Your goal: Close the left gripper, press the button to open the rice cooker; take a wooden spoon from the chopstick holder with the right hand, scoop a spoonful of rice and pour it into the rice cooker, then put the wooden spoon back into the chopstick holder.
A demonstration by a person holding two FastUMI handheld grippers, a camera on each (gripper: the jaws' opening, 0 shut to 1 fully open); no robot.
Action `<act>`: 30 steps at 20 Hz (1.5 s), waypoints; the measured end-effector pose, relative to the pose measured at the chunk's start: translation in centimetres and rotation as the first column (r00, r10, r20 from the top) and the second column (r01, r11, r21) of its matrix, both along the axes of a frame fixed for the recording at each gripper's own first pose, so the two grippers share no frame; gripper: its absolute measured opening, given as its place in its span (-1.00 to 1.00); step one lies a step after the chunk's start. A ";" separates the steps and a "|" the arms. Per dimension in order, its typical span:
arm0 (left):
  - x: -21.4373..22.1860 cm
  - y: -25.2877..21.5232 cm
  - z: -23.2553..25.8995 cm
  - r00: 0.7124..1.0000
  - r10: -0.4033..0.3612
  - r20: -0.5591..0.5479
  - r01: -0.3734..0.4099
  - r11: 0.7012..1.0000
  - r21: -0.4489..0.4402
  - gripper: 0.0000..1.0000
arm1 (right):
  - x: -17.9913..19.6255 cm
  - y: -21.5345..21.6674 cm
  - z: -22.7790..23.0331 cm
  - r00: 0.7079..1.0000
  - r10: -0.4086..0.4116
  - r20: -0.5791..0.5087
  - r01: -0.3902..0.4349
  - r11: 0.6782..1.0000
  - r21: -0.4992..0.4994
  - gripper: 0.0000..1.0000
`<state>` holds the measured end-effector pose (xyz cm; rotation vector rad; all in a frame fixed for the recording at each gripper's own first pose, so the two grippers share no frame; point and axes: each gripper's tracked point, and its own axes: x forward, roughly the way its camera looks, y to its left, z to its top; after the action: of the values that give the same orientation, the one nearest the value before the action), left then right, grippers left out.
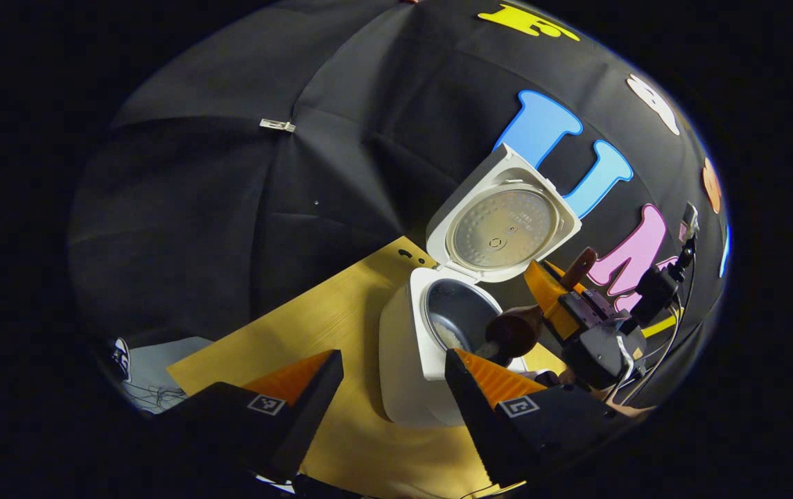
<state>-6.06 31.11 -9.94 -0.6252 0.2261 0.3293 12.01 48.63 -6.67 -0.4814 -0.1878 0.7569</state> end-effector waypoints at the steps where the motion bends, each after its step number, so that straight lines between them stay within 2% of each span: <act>1: 0.0 0.1 0.0 1.000 0.002 0.000 -0.002 1.000 -0.001 0.91 | -0.4 0.2 0.0 1.000 0.011 0.027 -0.010 1.000 -0.021 -0.55; 9: -1.1 0.7 -0.8 1.000 0.020 0.007 -0.020 1.000 -0.016 0.91 | -1.5 1.1 -0.2 0.989 0.053 0.139 -0.040 0.995 -0.096 -0.56; 11: -1.3 0.7 -0.9 1.000 0.020 0.007 -0.020 1.000 -0.018 0.91 | -1.8 1.1 -0.3 0.993 0.051 0.111 -0.042 0.996 -0.083 -0.56; 14: -1.5 0.4 -0.7 1.000 0.018 0.015 -0.018 1.000 -0.015 0.91 | -1.4 0.2 1.4 1.000 0.005 -0.027 -0.004 0.999 0.048 -0.55; 17: -1.1 -0.5 -0.4 1.000 0.000 0.027 0.000 1.000 -0.007 0.91 | -0.6 -1.3 5.4 0.991 -0.032 -0.130 0.060 0.974 0.217 -0.57; 18: -0.9 -0.8 -0.2 1.000 -0.009 0.030 0.009 1.000 -0.001 0.82 | -0.4 -1.8 6.6 0.988 -0.038 -0.147 0.076 0.964 0.256 -0.57; 19: -0.9 -1.1 -0.2 1.000 -0.015 0.027 0.015 1.000 0.006 0.91 | -0.1 -2.3 7.4 0.986 -0.044 -0.158 0.088 0.956 0.281 -0.57; 25: -0.1 -4.1 1.6 0.998 -0.061 0.034 0.059 0.997 0.055 0.91 | -0.5 -6.1 10.1 0.982 -0.069 -0.173 0.125 0.934 0.335 -0.56; 30: 2.3 -8.9 4.3 0.990 -0.135 0.047 0.128 0.983 0.133 0.91 | 1.1 -14.7 13.8 0.968 -0.159 -0.195 0.228 0.880 0.416 -0.56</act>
<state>-3.72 22.21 -5.62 -0.4875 0.1901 0.1969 13.15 33.94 7.09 -0.0104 -0.1541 0.5288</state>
